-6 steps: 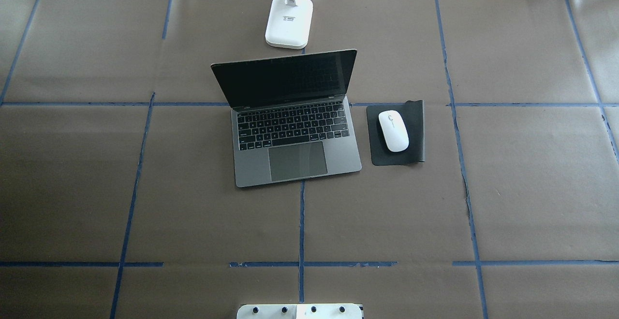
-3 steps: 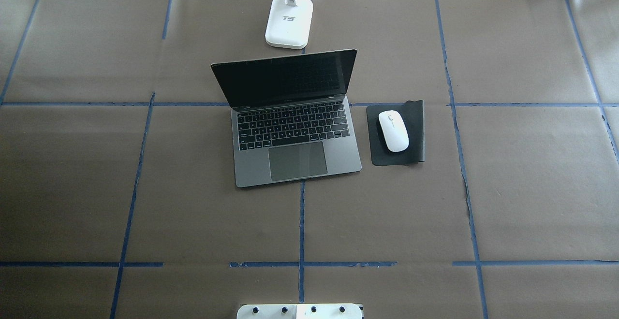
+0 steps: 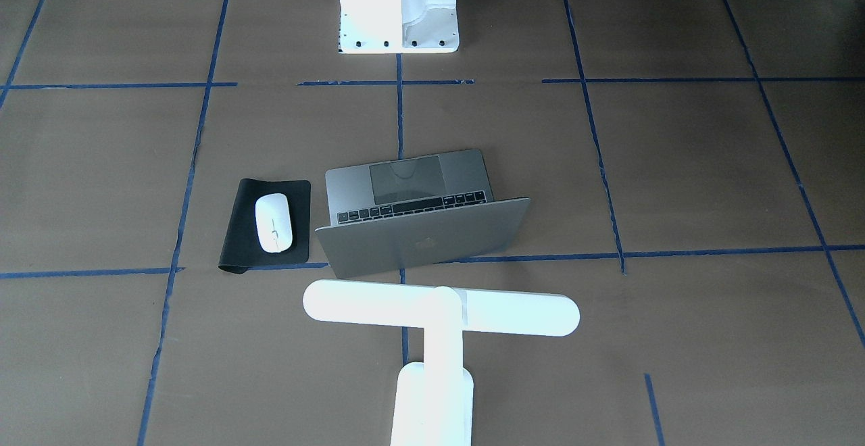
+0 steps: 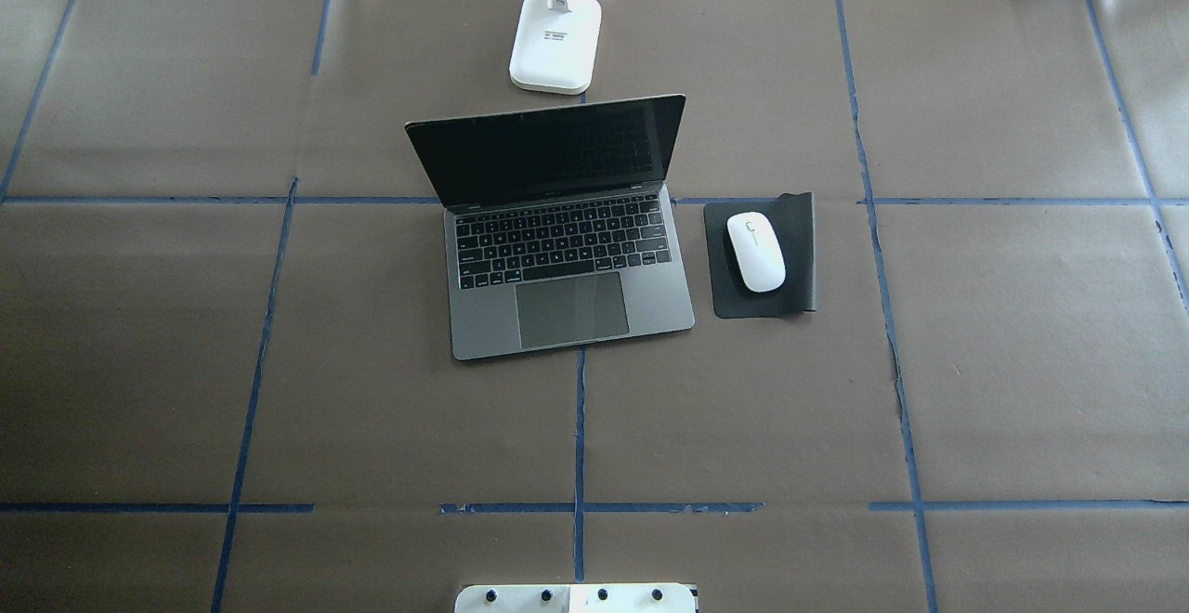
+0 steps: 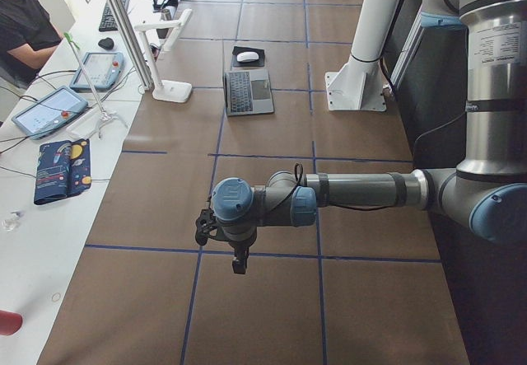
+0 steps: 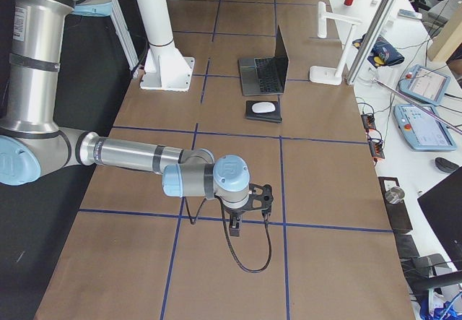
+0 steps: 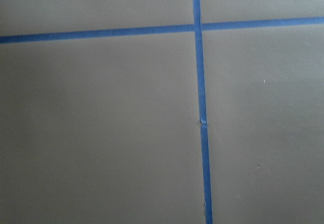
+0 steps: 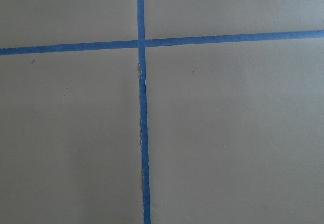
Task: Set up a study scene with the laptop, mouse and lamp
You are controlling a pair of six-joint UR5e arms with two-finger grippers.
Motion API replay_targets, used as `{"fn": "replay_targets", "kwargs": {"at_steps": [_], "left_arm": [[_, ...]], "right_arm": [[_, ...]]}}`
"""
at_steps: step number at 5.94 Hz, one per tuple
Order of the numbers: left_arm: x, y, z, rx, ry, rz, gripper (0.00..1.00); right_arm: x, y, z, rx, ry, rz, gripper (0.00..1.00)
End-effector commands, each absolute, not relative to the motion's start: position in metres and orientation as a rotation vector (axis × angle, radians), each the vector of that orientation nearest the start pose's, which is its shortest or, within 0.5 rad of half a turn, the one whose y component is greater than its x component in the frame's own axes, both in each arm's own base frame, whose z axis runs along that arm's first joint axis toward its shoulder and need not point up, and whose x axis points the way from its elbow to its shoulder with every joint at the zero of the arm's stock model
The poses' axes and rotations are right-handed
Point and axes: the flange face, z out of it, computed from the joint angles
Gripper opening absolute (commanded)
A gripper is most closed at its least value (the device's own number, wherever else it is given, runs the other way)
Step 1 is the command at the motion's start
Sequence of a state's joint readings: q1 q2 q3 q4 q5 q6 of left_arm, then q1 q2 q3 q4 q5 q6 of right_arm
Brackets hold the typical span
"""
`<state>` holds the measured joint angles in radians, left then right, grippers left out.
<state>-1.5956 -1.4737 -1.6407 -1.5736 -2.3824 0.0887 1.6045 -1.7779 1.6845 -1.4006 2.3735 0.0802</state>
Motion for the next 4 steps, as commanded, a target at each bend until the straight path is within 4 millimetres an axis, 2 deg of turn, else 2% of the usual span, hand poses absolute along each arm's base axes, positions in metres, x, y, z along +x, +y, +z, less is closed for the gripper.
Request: {"fn": "replay_targets", "kwargs": {"at_steps": [1,4], "left_arm": [[-0.079,-0.451,0.665,0.032,0.787,0.034,1.0],[-0.079,-0.449,0.679,0.002,0.788,0.015,1.0]], "right_arm": [[0.076,-0.406,0.676,0.056,-0.802,0.076,1.0],[0.075,-0.407,0.674,0.06,-0.804,0.074,1.0]]}}
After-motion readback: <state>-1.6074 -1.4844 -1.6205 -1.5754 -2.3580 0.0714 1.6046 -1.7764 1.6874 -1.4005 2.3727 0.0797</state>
